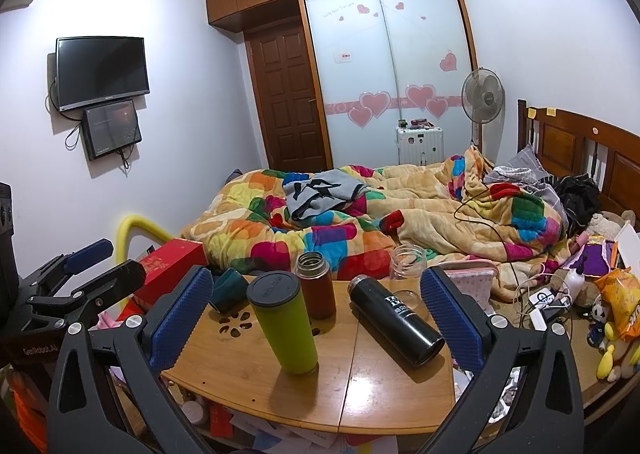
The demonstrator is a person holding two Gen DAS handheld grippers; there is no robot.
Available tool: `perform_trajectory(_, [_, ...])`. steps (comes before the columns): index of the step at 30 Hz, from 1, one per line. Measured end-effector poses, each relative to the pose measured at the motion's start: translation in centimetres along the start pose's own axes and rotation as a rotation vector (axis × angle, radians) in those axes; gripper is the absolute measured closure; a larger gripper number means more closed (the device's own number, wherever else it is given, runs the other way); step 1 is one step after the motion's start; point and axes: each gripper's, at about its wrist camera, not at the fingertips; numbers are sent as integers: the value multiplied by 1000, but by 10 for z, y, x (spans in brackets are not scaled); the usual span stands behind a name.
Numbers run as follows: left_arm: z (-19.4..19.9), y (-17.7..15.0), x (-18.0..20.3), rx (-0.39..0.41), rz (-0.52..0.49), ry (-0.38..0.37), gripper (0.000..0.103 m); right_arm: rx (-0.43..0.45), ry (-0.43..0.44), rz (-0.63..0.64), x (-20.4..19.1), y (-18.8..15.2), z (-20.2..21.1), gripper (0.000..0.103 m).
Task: Flip cup upside down
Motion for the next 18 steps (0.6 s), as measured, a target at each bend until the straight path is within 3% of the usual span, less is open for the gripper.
perform_trajectory(18, [6,2,-4,16,-2,-4,0,-5,5,-3,-1,1,-1,0])
Point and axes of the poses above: each gripper's, at about its wrist camera, not at the fingertips, and z roughly against the way its jaws point, x to its right, y to its top, and after that the axes turned 14 degrees about -y, right-handed
